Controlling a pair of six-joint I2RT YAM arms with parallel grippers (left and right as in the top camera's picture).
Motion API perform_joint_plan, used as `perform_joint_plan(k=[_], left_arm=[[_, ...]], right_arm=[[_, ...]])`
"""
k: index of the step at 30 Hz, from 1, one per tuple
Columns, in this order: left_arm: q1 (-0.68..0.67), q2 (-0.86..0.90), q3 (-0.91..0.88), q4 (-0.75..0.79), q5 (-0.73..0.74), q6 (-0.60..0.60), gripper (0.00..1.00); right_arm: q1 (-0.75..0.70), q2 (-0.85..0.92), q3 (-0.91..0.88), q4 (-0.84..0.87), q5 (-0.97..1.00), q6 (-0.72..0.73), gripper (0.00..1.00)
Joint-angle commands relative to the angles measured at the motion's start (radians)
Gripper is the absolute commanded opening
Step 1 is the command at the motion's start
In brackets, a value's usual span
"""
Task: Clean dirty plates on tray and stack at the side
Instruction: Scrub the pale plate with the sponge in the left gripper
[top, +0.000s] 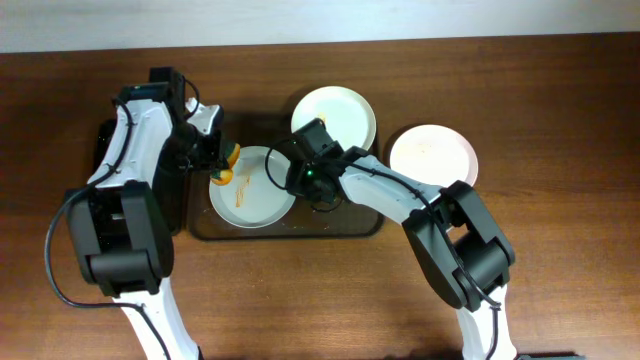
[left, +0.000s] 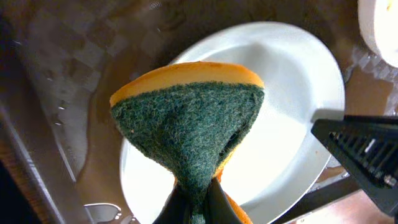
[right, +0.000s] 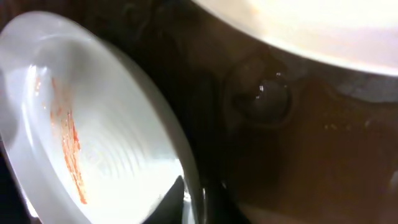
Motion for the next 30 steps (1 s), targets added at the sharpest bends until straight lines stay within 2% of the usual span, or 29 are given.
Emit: perform_joint_plan(k=[1, 5, 9, 11, 14, 16, 18, 19, 20, 21, 24, 26, 28, 30], left_arm=[[-0.069, -0.007, -0.057, 0.058, -0.007, 0.023, 0.01], [-0.114, -0.007, -0.198, 0.221, -0.256, -0.084, 0.01], [-0.137, -0.007, -0.301, 0.316, -0.339, -0.133, 0.01], [-0.146, -0.007, -0.299, 0.24, -0.285, -0.137, 0.01], [-0.158, -0.007, -0.292, 0.135, -0.047, 0.077, 0.01], [-0.146, -0.007, -0.292, 0.141, -0.053, 0.074, 0.01], [-0.117, -0.007, -0.292, 0.145, -0.291, -0.157, 0.01], [-0.105, -0.007, -0.292, 0.114, -0.521, -0.346, 0.01], [-0.099, -0.007, -0.292, 0.083, -0.637, -0.44, 0.01], [-0.099, -0.007, -0.292, 0.066, -0.688, -0.489, 0.01], [-0.111, -0.007, -0.292, 0.127, -0.65, -0.49, 0.01], [-0.123, -0.007, -0.292, 0.2, -0.591, -0.448, 0.01], [-0.143, -0.007, -0.292, 0.349, -0.408, -0.306, 0.01], [-0.159, -0.007, -0.292, 0.473, -0.275, -0.219, 0.01]], right_arm=[[-0.007, 0.024, 0.011, 0.003, -0.04, -0.032, 0.04], [-0.008, 0.024, 0.011, 0.004, -0.061, -0.052, 0.04], [-0.008, 0.024, 0.011, 0.004, -0.066, -0.055, 0.04], [-0.008, 0.024, 0.011, 0.004, -0.066, -0.056, 0.04], [-0.008, 0.024, 0.011, 0.004, -0.066, -0.055, 0.04], [-0.008, 0.024, 0.011, 0.003, -0.066, -0.058, 0.04], [-0.008, 0.024, 0.011, 0.003, -0.069, -0.058, 0.04], [-0.008, 0.024, 0.011, 0.003, -0.069, -0.059, 0.04], [-0.008, 0.024, 0.011, 0.003, -0.069, -0.059, 0.04], [-0.008, 0.024, 0.011, 0.003, -0.069, -0.059, 0.04], [-0.008, 0.024, 0.011, 0.003, -0.069, -0.059, 0.04], [-0.008, 0.024, 0.011, 0.003, -0.069, -0.059, 0.04], [-0.008, 0.024, 0.011, 0.003, -0.069, -0.059, 0.04], [-0.007, 0.024, 0.011, 0.003, -0.069, -0.059, 0.04]])
